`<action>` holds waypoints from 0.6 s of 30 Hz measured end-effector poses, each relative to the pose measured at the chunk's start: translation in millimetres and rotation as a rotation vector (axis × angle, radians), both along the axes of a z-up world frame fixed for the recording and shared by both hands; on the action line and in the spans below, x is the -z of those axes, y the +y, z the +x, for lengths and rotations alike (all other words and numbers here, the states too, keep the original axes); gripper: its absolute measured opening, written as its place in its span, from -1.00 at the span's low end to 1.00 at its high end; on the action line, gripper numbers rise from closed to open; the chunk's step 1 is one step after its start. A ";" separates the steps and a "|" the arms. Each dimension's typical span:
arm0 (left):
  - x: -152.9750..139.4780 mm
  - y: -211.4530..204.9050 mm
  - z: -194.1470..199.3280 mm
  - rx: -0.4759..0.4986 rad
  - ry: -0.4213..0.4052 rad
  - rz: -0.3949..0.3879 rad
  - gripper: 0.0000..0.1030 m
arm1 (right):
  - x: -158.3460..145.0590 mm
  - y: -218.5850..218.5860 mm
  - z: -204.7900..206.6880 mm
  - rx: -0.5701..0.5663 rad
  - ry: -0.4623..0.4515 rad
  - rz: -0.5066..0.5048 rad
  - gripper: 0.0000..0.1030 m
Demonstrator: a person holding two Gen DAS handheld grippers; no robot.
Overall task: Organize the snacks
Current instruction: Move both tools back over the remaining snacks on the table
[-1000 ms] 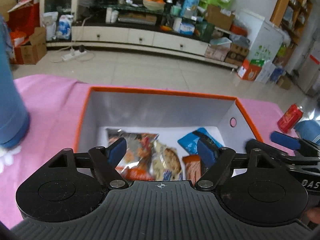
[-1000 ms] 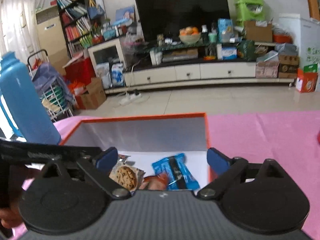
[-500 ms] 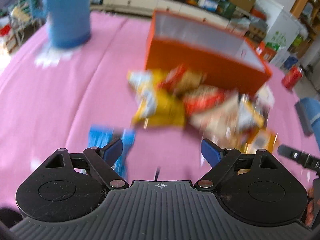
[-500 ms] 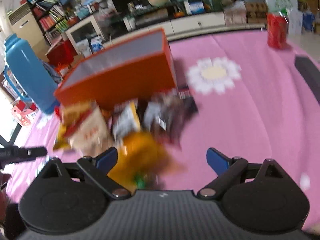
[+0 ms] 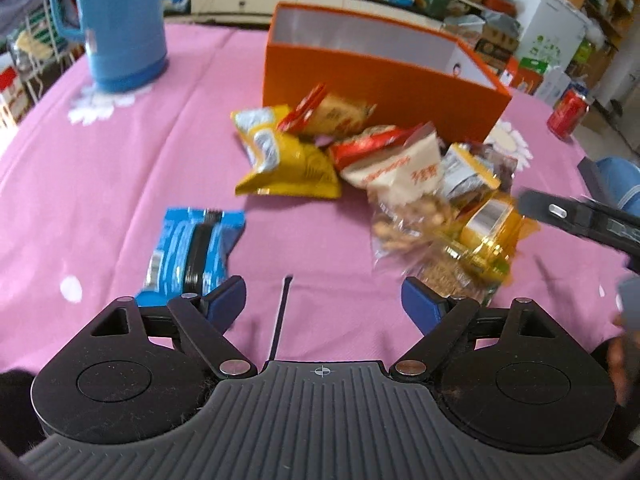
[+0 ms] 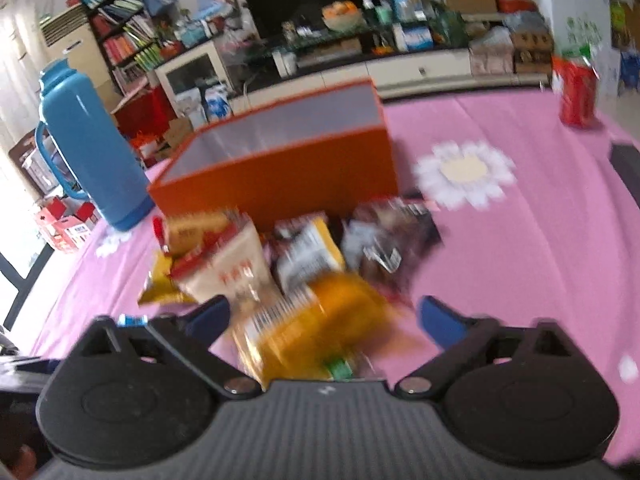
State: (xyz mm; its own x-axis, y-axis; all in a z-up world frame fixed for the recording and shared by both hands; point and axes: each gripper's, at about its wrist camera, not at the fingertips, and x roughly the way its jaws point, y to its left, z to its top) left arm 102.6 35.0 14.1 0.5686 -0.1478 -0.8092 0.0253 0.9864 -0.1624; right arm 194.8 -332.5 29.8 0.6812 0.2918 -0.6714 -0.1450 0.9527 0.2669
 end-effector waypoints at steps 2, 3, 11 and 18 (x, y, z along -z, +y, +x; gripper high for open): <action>-2.4 -0.8 4.3 -0.001 -0.001 0.000 0.30 | 4.9 15.1 12.1 -0.016 -0.011 -0.048 0.99; -2.4 -1.4 7.5 -0.002 0.001 -0.002 0.30 | 9.7 21.2 18.9 -0.026 -0.005 -0.065 0.99; 1.6 1.5 14.7 -0.014 0.018 -0.018 0.31 | 41.2 18.9 35.9 -0.062 0.051 -0.109 0.99; 8.1 -1.9 12.3 -0.001 0.041 -0.018 0.32 | 47.3 -42.8 26.1 0.108 0.104 -0.143 0.99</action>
